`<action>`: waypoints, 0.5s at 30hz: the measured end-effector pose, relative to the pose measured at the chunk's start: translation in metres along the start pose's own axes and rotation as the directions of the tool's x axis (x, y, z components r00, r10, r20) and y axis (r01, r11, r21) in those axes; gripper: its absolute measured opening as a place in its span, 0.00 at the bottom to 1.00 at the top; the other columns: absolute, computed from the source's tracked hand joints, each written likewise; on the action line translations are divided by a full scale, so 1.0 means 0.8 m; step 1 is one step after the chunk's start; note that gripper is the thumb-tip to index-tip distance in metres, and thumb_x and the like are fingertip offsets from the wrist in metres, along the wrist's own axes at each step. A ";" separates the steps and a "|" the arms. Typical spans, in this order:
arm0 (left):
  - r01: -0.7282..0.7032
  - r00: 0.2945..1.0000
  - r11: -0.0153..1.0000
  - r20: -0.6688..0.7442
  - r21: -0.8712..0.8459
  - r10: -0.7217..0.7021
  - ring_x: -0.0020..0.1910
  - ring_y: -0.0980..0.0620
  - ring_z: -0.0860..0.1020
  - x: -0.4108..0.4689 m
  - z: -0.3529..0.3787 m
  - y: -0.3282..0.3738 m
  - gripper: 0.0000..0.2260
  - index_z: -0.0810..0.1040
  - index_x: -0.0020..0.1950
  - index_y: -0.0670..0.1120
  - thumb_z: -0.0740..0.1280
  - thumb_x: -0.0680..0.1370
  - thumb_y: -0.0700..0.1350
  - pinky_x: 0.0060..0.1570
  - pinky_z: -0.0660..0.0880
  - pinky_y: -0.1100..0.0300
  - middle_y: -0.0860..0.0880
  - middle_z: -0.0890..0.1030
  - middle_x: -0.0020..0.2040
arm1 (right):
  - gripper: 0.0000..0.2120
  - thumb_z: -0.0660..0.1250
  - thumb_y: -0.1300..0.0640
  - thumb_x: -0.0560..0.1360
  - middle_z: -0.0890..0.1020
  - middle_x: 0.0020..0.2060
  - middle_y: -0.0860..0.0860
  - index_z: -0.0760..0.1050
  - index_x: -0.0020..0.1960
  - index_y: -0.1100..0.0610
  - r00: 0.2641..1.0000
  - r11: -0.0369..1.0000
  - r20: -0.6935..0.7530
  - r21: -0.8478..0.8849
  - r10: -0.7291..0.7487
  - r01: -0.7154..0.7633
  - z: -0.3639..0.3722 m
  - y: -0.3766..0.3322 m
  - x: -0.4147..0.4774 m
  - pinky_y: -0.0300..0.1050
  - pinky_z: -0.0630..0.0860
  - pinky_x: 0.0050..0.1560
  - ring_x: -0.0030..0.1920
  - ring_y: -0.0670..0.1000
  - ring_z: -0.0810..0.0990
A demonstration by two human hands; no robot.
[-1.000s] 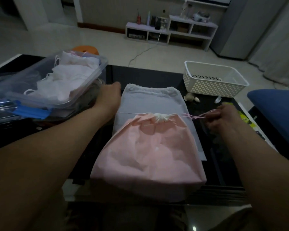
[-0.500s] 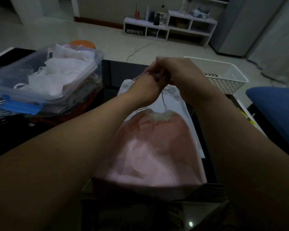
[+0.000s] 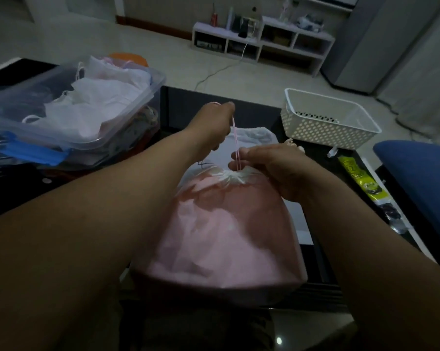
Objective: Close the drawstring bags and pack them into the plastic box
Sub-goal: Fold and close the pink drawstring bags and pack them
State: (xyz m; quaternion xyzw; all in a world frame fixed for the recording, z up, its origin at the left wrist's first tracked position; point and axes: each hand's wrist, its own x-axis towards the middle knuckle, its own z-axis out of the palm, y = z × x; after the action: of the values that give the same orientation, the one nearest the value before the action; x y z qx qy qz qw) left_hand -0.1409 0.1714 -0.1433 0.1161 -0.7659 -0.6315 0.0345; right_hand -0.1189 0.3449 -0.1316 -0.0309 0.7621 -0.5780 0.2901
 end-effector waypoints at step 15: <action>0.148 0.972 0.861 -0.091 -0.486 -0.219 0.26 0.56 0.61 0.010 -0.050 0.021 0.18 0.68 0.41 0.49 0.59 0.85 0.58 0.25 0.58 0.63 0.52 0.65 0.29 | 0.08 0.75 0.59 0.75 0.86 0.33 0.52 0.87 0.46 0.65 0.987 0.970 -0.158 -0.241 -0.026 -0.013 0.006 0.014 0.017 0.52 0.83 0.51 0.41 0.55 0.84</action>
State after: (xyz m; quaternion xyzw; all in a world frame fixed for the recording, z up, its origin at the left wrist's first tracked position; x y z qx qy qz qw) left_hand -0.1427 0.1343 -0.1197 0.2215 -0.5681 -0.7906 0.0563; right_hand -0.1246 0.3391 -0.1478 -0.0220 0.8474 -0.4826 0.2201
